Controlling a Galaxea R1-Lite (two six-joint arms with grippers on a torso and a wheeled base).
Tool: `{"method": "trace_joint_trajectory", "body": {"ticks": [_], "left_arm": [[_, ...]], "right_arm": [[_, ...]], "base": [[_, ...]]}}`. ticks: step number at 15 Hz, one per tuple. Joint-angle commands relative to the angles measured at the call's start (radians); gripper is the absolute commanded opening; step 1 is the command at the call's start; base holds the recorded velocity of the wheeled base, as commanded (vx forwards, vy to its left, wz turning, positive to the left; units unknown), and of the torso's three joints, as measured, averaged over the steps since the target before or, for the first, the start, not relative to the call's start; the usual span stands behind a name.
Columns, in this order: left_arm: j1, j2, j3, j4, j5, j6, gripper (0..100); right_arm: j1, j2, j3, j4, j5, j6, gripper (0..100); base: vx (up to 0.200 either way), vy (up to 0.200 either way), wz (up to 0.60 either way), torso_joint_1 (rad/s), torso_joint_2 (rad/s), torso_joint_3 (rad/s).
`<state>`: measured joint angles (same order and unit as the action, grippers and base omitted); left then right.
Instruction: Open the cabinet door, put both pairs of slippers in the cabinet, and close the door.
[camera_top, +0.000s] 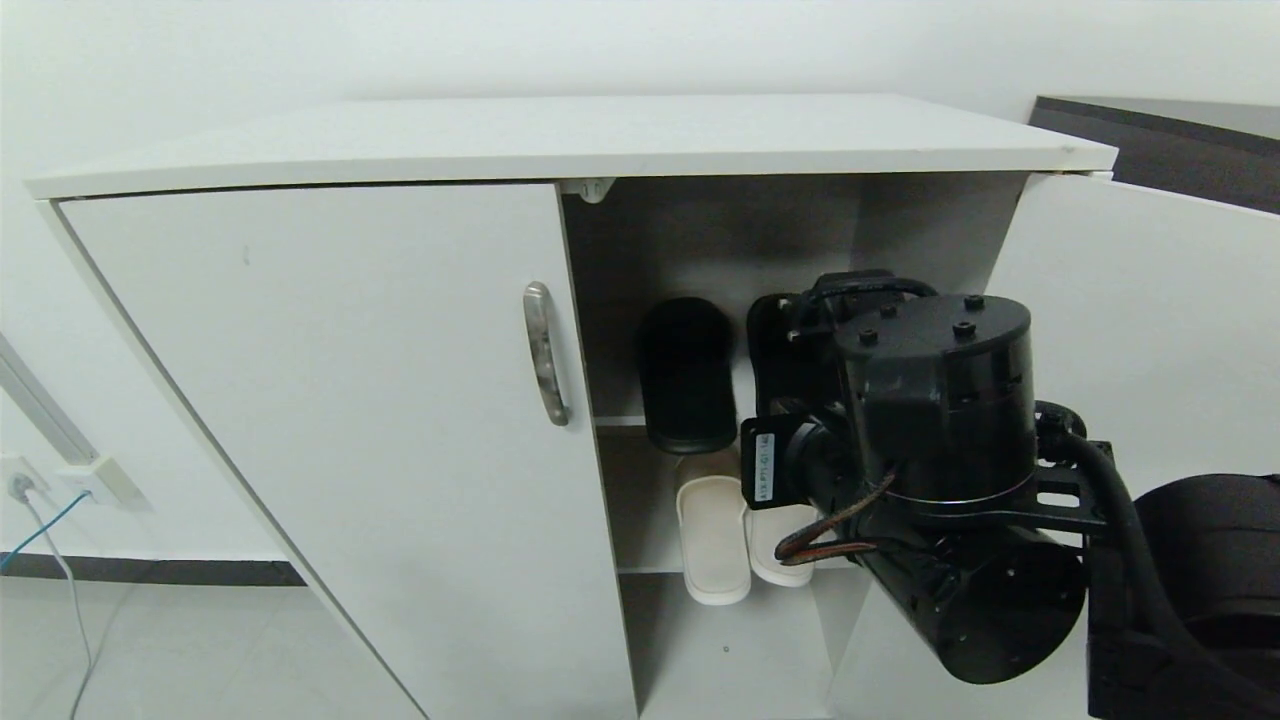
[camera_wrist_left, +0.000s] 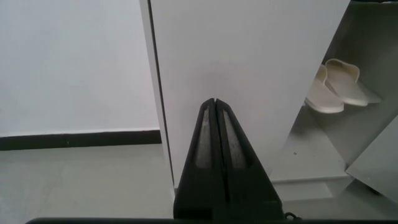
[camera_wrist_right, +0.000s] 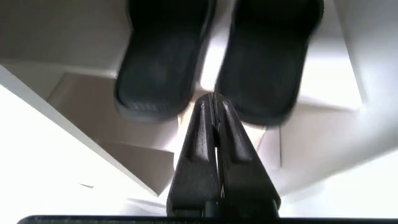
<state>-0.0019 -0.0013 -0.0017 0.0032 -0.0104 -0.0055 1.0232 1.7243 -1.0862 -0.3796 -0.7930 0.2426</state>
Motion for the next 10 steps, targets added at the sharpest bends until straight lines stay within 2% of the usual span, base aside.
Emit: {"method": "trace_joint_trajectory", "body": {"ticks": [1, 10], "left_arm": [[0.0, 0.001, 0.0, 0.0, 0.0, -0.001, 0], [0.0, 0.001, 0.0, 0.0, -0.002, -0.001, 0]], "right_arm": [[0.0, 0.006, 0.0, 0.001, 0.0, 0.0, 0], [-0.014, 0.006, 0.019, 0.001, 0.008, 0.001, 0]], "base": [[-0.2, 0.0, 0.0, 0.002, 0.0, -0.017], [-0.2, 0.0, 0.0, 0.002, 0.0, 0.004]]}}
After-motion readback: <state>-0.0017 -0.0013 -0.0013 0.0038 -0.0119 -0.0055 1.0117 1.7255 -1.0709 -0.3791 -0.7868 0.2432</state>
